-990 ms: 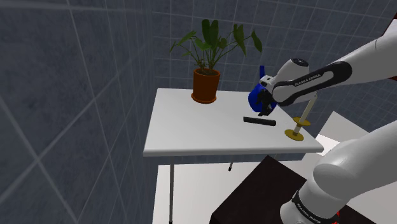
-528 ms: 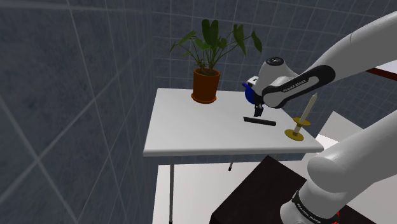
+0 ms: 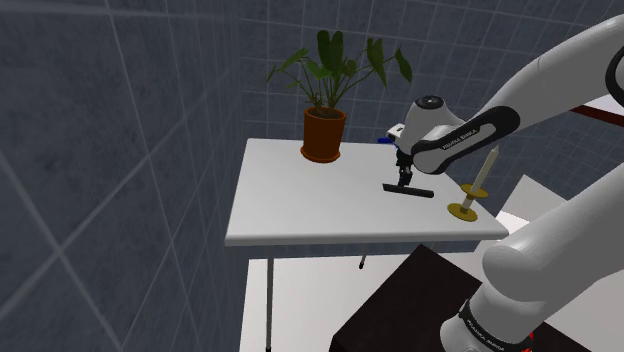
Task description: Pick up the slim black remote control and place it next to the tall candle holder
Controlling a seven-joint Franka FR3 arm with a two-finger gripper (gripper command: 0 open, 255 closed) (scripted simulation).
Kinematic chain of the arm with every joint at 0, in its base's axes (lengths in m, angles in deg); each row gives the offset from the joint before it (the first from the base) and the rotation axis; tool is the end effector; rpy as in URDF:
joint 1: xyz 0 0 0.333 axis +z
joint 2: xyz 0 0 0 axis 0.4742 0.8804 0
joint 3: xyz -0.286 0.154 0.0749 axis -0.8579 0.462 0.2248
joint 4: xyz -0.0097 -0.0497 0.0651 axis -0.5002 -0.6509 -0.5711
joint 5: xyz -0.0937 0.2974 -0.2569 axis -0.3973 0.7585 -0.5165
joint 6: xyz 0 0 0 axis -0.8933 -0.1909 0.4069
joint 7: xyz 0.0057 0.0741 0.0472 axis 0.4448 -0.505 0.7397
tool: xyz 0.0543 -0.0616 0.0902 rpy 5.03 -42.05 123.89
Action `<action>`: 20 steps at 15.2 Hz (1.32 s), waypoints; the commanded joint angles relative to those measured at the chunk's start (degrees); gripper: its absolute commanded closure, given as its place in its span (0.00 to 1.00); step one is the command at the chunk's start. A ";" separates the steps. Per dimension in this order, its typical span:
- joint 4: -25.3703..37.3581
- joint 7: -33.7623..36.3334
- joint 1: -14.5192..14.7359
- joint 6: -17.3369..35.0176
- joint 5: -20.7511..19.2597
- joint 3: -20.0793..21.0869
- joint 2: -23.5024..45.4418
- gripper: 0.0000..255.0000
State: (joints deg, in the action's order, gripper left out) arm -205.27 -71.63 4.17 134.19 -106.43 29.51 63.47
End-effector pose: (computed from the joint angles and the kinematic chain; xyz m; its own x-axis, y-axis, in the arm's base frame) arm 0.3948 -0.2143 0.3497 0.7781 0.6196 -0.1033 0.6003 -0.6851 0.4127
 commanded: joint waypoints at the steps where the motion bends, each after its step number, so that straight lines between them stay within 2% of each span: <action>1: 0.00 0.01 -0.01 0.02 -0.01 0.00 0.01 0.00; 2: 0.00 0.01 0.00 0.01 -0.01 0.00 0.01 0.00; 3: 0.00 0.01 0.00 0.01 -0.01 0.00 0.01 1.00; 12: 0.00 0.01 0.00 0.01 -0.01 0.00 0.01 1.00; 13: 0.00 0.01 0.00 0.01 -0.01 0.00 0.01 0.00; 14: 3.17 -12.99 3.84 -5.60 15.03 -5.33 1.59 0.00; 15: 7.45 -22.59 6.97 -12.71 26.42 -10.57 4.07 0.00; 16: 9.66 -26.28 7.58 -16.29 30.90 -12.35 5.57 0.00; 20: 8.81 -27.03 7.27 -12.93 31.89 -12.20 8.17 0.00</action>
State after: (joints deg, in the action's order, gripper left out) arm -196.30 -98.02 11.33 120.85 -75.48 17.48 71.10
